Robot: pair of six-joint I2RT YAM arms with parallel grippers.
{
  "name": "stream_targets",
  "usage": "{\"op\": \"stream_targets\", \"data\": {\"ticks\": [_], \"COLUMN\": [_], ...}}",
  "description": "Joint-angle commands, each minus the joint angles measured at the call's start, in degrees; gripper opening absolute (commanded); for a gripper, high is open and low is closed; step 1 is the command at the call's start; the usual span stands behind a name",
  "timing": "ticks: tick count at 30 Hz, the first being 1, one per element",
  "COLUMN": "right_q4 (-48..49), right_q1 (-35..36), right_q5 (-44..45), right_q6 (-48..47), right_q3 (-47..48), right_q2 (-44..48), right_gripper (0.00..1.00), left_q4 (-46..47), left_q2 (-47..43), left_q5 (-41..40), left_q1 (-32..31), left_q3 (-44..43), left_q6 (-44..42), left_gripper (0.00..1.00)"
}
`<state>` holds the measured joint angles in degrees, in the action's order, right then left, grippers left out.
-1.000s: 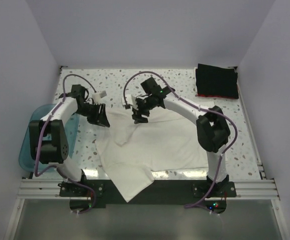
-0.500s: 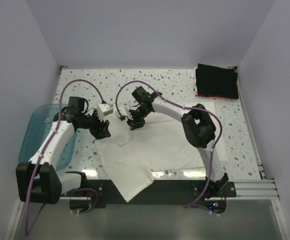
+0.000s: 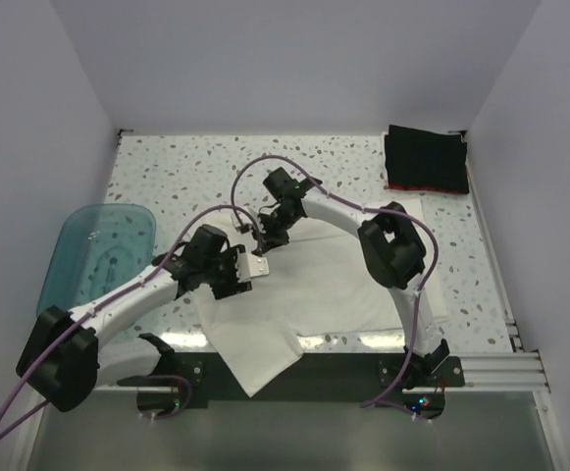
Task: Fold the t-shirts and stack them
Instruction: Fold the tshirt
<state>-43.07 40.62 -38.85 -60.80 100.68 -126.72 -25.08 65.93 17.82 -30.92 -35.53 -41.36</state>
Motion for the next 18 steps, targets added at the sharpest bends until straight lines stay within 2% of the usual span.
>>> {"op": "stream_targets", "data": {"ticks": [1,5,10,11,13,14,18], "right_q4": [-0.08,-0.79,-1.31,-1.40,-1.49,-1.40,-2.02], "right_q1": [-1.24,-1.86,-2.12,-2.04,-2.04,-2.04,-2.04], "right_q5": [-3.60,-3.78,-3.86,-3.95,-4.13,-4.13,-3.87], "right_q6": [1.29,1.38,0.94,0.77,0.68,0.59,0.24], "right_q3": [2.59,3.11,3.11,3.03,3.03,3.11,3.73], "right_q2": [0.24,0.07,0.07,0.24,0.24,0.24,0.33], "right_gripper": [0.00,0.00,0.00,0.00,0.00,0.00,0.00], "left_q4": [9.69,11.98,12.86,13.04,12.78,11.56,5.41], "left_q2": [1.39,4.54,8.85,9.21,9.57,9.31,7.46], "left_q5": [-6.04,-7.28,-8.59,-9.29,-10.96,-10.97,-8.95], "left_q1": [-3.26,-4.94,-5.29,-5.29,-5.29,-5.29,-5.29], "left_q3": [1.34,2.57,2.22,1.96,0.65,0.11,-3.22], "left_q6": [1.73,1.46,1.20,1.29,1.98,2.08,2.08], "left_gripper": [0.64,0.59,0.47,0.37,0.25,0.14,0.00]}}
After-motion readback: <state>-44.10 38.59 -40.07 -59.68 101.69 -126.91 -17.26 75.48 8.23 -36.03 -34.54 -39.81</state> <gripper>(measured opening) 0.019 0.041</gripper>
